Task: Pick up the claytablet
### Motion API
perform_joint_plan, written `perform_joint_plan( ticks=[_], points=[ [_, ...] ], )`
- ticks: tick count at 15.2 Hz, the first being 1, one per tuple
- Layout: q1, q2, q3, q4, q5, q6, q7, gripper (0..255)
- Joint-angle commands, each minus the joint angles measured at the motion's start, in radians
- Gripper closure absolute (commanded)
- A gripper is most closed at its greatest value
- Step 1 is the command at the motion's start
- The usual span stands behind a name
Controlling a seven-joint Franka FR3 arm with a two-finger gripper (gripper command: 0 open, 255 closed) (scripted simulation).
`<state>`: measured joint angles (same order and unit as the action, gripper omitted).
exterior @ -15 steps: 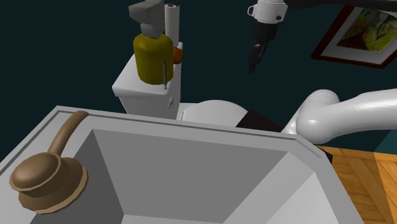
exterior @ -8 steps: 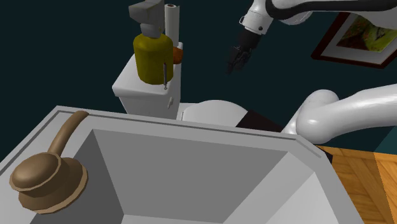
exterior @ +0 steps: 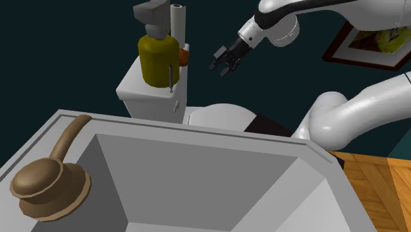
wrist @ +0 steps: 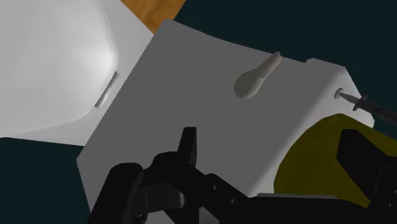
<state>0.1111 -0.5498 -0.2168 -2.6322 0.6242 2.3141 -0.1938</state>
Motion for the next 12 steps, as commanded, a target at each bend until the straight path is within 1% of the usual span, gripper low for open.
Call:
perform_joint_plan(
  ticks=[1, 4, 5, 7, 9, 12],
  points=[
    [0.058, 0.062, -0.058, 0.008, 0.152, 0.097, -0.084, 0],
    [0.167, 0.16, -0.153, 0.053, 0.424, 0.188, -0.25, 0],
    [0.201, 0.194, -0.185, 0.075, 0.525, 0.201, -0.316, 0],
    [0.256, 0.267, -0.243, 0.125, 0.733, 0.2, -0.449, 0],
    [0.284, 0.345, -0.287, 0.177, 0.931, 0.163, -0.568, 0],
    [0.291, 0.462, -0.326, 0.251, 1.192, 0.067, -0.696, 0]
  ],
)
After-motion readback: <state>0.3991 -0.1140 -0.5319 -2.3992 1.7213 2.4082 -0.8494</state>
